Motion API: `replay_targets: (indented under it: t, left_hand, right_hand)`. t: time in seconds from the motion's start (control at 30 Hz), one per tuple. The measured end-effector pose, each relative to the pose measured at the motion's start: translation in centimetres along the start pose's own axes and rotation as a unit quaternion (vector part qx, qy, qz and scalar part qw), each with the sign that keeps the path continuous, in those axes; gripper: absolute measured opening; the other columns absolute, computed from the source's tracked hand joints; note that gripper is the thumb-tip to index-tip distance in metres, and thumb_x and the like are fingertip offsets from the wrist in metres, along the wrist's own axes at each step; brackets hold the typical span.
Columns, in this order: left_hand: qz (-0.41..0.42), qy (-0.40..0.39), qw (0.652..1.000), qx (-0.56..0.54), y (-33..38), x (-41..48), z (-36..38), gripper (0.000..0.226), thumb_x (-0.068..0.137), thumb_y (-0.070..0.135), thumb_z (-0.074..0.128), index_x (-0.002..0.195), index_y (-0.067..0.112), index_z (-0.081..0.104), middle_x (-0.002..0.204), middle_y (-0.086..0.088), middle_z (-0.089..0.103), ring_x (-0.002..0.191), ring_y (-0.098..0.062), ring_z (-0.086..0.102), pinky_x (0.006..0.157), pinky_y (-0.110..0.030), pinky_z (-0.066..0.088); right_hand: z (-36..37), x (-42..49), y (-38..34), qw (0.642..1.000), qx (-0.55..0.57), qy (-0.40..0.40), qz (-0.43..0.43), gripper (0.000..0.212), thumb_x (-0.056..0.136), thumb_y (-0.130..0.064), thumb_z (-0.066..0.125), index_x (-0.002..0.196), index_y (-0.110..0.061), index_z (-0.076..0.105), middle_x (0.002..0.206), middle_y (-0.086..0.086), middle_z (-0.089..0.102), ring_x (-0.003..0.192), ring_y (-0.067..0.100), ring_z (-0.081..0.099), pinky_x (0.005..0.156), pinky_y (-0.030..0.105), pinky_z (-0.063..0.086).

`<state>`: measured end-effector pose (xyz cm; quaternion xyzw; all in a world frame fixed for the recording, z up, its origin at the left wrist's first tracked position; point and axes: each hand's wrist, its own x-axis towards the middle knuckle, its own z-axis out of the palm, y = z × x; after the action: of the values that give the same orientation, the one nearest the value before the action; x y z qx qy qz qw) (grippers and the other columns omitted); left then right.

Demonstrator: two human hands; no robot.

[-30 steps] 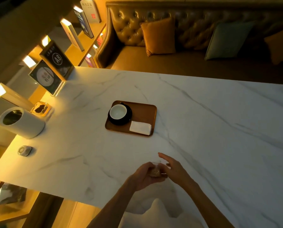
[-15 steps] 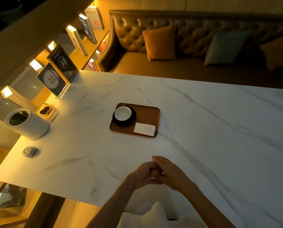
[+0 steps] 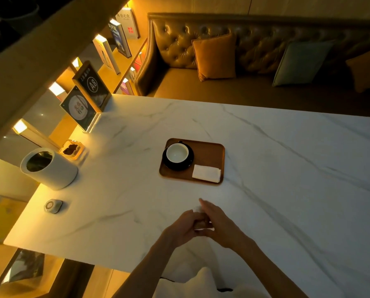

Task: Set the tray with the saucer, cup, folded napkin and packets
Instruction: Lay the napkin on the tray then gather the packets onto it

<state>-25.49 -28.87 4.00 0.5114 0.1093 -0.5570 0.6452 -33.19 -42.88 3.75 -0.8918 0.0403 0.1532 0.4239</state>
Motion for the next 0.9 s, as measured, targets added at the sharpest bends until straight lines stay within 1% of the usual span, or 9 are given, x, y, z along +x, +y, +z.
replay_targets:
  t: [0.1, 0.17, 0.23, 0.33, 0.43, 0.5, 0.63, 0.7, 0.9]
  left_hand:
    - [0.024, 0.037, 0.994, -0.104, 2.1, -0.8, -1.7, 0.029, 0.094, 0.001, 0.044, 0.120, -0.005, 0.056, 0.104, -0.020, 0.069, 0.087, -0.025, 0.064, 0.091, -0.043, 0.052]
    - [0.051, 0.045, 0.986, -0.150, 3.5, -1.1, -2.9, 0.033, 0.094, 0.001, 0.045, 0.126, 0.000, 0.051, 0.124, -0.018, 0.065, 0.089, -0.024, 0.060, 0.109, -0.046, 0.039]
    - [0.062, 0.044, 0.985, -0.155, 4.5, -1.3, -4.0, 0.035, 0.096, 0.006, 0.045, 0.131, 0.003, 0.050, 0.132, -0.015, 0.062, 0.099, -0.028, 0.060, 0.117, -0.048, 0.032]
    - [0.060, 0.038, 0.983, -0.167, 5.8, -1.3, -5.6, 0.036, 0.099, 0.012, 0.041, 0.133, 0.003, 0.050, 0.134, -0.014, 0.061, 0.116, -0.033, 0.054, 0.116, -0.049, 0.034]
    - [0.087, 0.030, 0.985, -0.147, 7.7, -1.4, -7.5, 0.028, 0.097, 0.008, 0.045, 0.121, 0.002, 0.057, 0.124, -0.017, 0.066, 0.109, -0.035, 0.058, 0.106, -0.050, 0.041]
    - [0.117, 0.046, 0.991, -0.047, 8.9, -1.4, -8.7, 0.023, 0.093, 0.008, 0.052, 0.112, 0.005, 0.063, 0.115, -0.018, 0.067, 0.102, -0.031, 0.061, 0.099, -0.046, 0.046]
    - [0.168, 0.078, 0.971, 0.151, 10.9, -0.7, -10.4, 0.021, 0.090, 0.031, 0.060, 0.107, 0.023, 0.069, 0.103, -0.002, 0.071, 0.093, -0.009, 0.063, 0.078, -0.023, 0.047]
    - [0.201, 0.091, 0.952, 0.213, 11.7, 0.5, -10.9, 0.018, 0.095, 0.023, 0.059, 0.107, 0.023, 0.072, 0.099, 0.003, 0.072, 0.086, -0.002, 0.062, 0.070, -0.014, 0.048]
    - [0.245, 0.160, 0.921, 0.257, 12.3, 5.0, -8.1, 0.017, 0.094, 0.006, 0.057, 0.095, 0.019, 0.067, 0.097, -0.006, 0.067, 0.088, -0.022, 0.066, 0.073, -0.032, 0.057]
  right_hand:
    - [0.9, 1.9, -2.3, 0.978, 0.156, 0.053, 0.124, 0.090, 0.085, -0.042, 0.066, 0.152, -0.023, 0.008, 0.145, -0.016, 0.022, 0.134, 0.006, 0.031, 0.109, 0.032, 0.032]
    - [1.5, 3.3, -4.0, 0.930, 0.280, 0.081, 0.225, 0.070, 0.089, -0.039, 0.062, 0.147, -0.017, 0.030, 0.136, -0.005, 0.047, 0.116, 0.016, 0.056, 0.093, 0.032, 0.049]
    - [2.4, 4.5, -5.5, 0.894, 0.373, 0.082, 0.235, 0.049, 0.090, -0.035, 0.062, 0.132, -0.013, 0.053, 0.110, 0.003, 0.069, 0.091, 0.017, 0.070, 0.075, 0.025, 0.056]
    - [3.6, 6.6, -7.5, 0.861, 0.434, 0.128, 0.230, 0.033, 0.087, -0.032, 0.066, 0.116, -0.016, 0.062, 0.091, 0.004, 0.075, 0.081, 0.018, 0.073, 0.069, 0.023, 0.058]
    - [3.9, 9.0, -8.6, 0.866, 0.407, 0.172, 0.233, 0.029, 0.088, -0.026, 0.066, 0.114, -0.013, 0.063, 0.089, 0.007, 0.074, 0.076, 0.018, 0.072, 0.068, 0.023, 0.058]
    - [3.6, 10.2, -8.6, 0.885, 0.367, 0.188, 0.218, 0.028, 0.089, -0.021, 0.065, 0.113, -0.009, 0.062, 0.088, 0.008, 0.073, 0.072, 0.018, 0.071, 0.066, 0.024, 0.058]
    - [1.9, 11.1, -7.8, 0.920, 0.262, 0.218, 0.192, 0.021, 0.089, -0.015, 0.063, 0.110, -0.010, 0.062, 0.082, 0.002, 0.070, 0.067, 0.014, 0.068, 0.063, 0.022, 0.057]
    - [0.8, 11.4, -7.3, 0.926, 0.228, 0.239, 0.185, 0.019, 0.089, -0.018, 0.064, 0.108, -0.015, 0.063, 0.081, -0.004, 0.070, 0.066, 0.011, 0.068, 0.062, 0.017, 0.056]
    - [-2.2, 12.2, -4.5, 0.928, 0.203, 0.253, 0.185, 0.019, 0.090, -0.015, 0.064, 0.108, -0.018, 0.063, 0.087, -0.007, 0.069, 0.071, 0.006, 0.069, 0.063, 0.011, 0.053]
